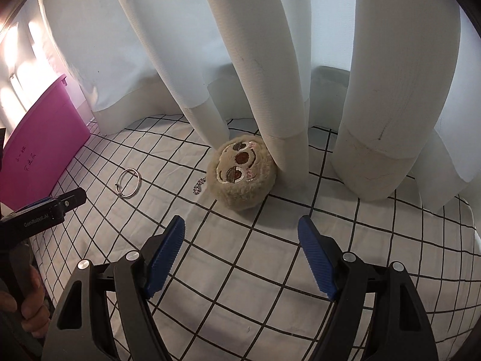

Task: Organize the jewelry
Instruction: 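Grasp silver bangle with left tool while right tool grasps plush sloth keychain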

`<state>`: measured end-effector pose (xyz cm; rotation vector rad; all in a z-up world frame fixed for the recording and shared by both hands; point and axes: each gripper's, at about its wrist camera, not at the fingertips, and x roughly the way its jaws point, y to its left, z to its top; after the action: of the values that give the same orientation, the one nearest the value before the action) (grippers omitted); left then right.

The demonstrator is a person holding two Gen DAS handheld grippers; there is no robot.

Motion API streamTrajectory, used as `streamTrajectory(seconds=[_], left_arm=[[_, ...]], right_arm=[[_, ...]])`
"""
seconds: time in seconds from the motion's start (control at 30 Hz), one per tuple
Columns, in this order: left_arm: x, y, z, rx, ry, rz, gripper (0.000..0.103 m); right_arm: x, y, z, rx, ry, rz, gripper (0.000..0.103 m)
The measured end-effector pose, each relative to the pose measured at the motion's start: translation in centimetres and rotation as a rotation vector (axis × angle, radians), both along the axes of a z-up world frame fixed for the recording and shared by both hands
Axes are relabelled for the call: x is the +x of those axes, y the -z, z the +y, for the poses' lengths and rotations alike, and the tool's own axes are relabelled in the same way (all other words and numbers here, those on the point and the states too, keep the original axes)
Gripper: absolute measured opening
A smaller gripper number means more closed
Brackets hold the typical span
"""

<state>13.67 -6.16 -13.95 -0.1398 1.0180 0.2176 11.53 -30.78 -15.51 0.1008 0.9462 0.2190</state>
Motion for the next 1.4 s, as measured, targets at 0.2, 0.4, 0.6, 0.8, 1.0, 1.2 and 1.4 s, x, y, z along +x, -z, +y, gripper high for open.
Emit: streamTrajectory(seconds=[0.2, 0.4, 0.6, 0.8, 1.0, 1.2, 1.4], left_arm=[[2.0, 1.4, -0.8, -0.023, 0.031, 0.006, 0.097], [3.4, 2.6, -1.9, -0.023, 0.066, 0.016, 0.097], [4.5, 3.7, -2.4, -0.022, 0.083, 0.039, 0.097], [5.5, 4.4, -1.8, -0.031, 0.081, 0.051, 0.097], [6.0, 4.7, -1.6, -0.021, 0.080, 0.051, 0.097], [6.7, 4.7, -2.1, -0.003, 0.081, 0.042, 0.097], [7.3, 4.8, -2.1, -0.003, 0.075, 0.038, 0.098]], right_arm=[[0.6, 0.7, 0.8, -0.026, 0.002, -0.018, 0.074], [1.4, 1.3, 1.4, -0.047, 0.012, -0.023, 0.074], [1.9, 1.7, 1.6, -0.051, 0.030, -0.016, 0.074], [2.5, 2.1, 1.9, -0.071, 0.036, -0.011, 0.074], [3.4, 2.7, 2.5, -0.090, 0.046, 0.002, 0.074], [4.2, 3.2, 2.6, -0.109, 0.051, 0.012, 0.074], [4.9, 3.6, 2.5, -0.124, 0.060, 0.023, 0.074]])
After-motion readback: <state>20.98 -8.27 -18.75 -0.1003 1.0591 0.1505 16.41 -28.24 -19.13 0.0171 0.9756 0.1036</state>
